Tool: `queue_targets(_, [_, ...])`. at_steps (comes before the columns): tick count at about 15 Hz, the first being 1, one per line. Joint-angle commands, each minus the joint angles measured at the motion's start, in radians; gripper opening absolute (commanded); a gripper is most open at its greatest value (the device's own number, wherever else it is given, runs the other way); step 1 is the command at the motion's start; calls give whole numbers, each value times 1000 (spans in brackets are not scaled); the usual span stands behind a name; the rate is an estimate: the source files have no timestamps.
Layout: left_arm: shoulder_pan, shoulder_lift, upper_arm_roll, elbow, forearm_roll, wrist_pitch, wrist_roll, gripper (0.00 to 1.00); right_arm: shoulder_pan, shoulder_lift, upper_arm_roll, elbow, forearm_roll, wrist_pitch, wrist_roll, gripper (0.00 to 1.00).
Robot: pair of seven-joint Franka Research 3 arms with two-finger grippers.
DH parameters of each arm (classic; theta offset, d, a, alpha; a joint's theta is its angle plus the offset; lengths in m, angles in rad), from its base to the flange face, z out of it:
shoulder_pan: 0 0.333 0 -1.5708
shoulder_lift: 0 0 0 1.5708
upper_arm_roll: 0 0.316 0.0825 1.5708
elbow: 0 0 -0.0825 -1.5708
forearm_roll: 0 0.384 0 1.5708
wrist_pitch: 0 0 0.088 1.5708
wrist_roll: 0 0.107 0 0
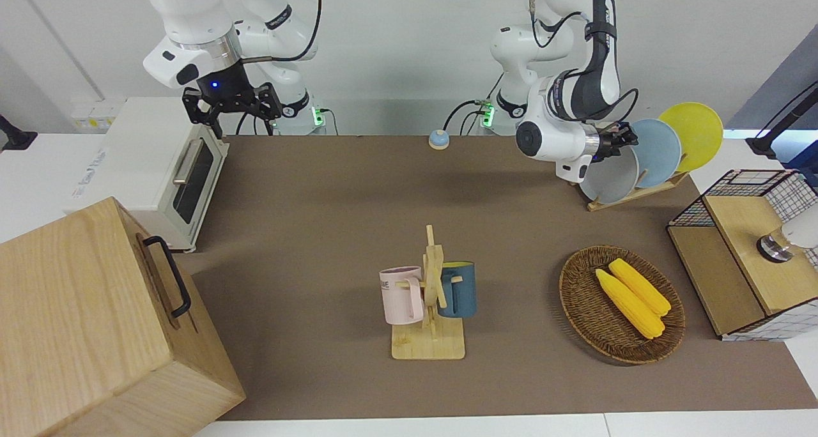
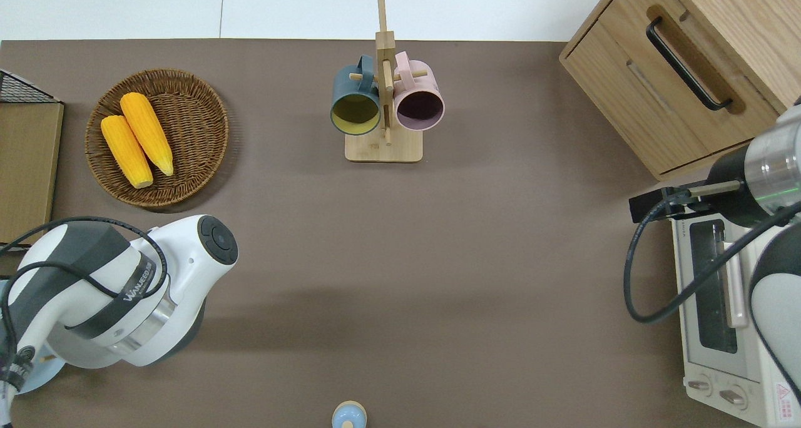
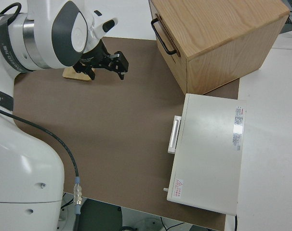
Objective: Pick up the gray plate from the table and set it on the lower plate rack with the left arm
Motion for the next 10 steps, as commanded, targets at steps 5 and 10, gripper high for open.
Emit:
queue_targets(5, [1,15,9,240,-210,18,165,1000,-20,-3,19,9,-2,-15,13,983])
queue_targets(10, [18,26,12,421,-491,19,218,1000,-20,-3,19,9,-2,-13,13,983])
